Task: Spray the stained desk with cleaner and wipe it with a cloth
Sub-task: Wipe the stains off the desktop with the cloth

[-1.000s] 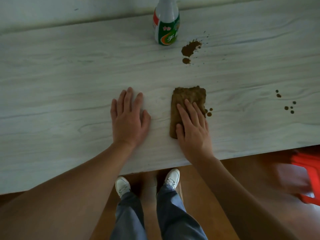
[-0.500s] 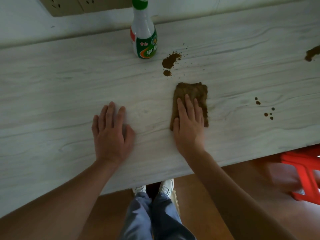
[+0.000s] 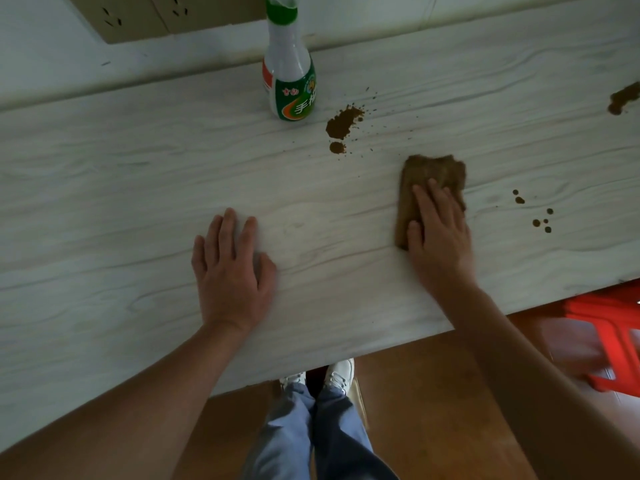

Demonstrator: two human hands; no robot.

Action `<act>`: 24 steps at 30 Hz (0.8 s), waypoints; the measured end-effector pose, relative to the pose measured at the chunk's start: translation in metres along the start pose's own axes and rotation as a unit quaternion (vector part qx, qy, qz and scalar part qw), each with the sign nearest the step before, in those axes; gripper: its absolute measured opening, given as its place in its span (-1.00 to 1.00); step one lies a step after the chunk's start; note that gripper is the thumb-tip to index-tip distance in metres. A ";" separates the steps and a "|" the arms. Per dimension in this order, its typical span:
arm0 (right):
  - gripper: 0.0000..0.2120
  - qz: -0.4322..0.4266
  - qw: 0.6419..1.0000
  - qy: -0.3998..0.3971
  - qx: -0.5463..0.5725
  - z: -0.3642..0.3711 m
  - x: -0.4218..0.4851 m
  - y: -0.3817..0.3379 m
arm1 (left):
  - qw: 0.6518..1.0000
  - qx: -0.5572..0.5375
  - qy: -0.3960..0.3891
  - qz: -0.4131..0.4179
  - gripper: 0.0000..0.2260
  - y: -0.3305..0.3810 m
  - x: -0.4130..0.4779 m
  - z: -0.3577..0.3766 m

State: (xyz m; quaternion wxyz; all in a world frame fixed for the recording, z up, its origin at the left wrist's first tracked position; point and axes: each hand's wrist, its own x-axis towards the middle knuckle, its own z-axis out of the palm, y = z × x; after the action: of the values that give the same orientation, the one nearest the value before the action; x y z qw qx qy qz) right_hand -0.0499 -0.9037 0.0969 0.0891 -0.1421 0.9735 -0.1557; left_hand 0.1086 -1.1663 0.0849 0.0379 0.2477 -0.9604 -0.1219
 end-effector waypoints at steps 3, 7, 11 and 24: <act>-0.46 0.047 0.998 0.031 0.009 0.006 0.013 -0.013 | 1.000 -0.001 0.008 0.001 -0.45 0.000 0.001 0.000; -0.46 0.034 0.999 0.028 0.026 0.020 -0.010 -0.043 | 1.000 -0.004 0.007 0.004 -0.45 0.000 -0.001 0.000; -0.47 -0.094 0.995 -0.005 0.029 0.032 -0.068 -0.058 | 1.000 -0.004 0.004 0.003 -0.46 0.000 0.000 0.001; -0.48 -0.087 0.996 -0.027 0.015 0.021 -0.010 -0.052 | 1.000 -0.006 0.016 0.006 -0.47 0.000 -0.001 0.001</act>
State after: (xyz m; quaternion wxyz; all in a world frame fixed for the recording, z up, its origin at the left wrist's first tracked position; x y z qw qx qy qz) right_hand -0.0228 -0.9535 0.0951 0.1034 -0.2287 0.9523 -0.1737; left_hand 0.1094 -1.1658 0.0840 0.0558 0.2440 -0.9603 -0.1231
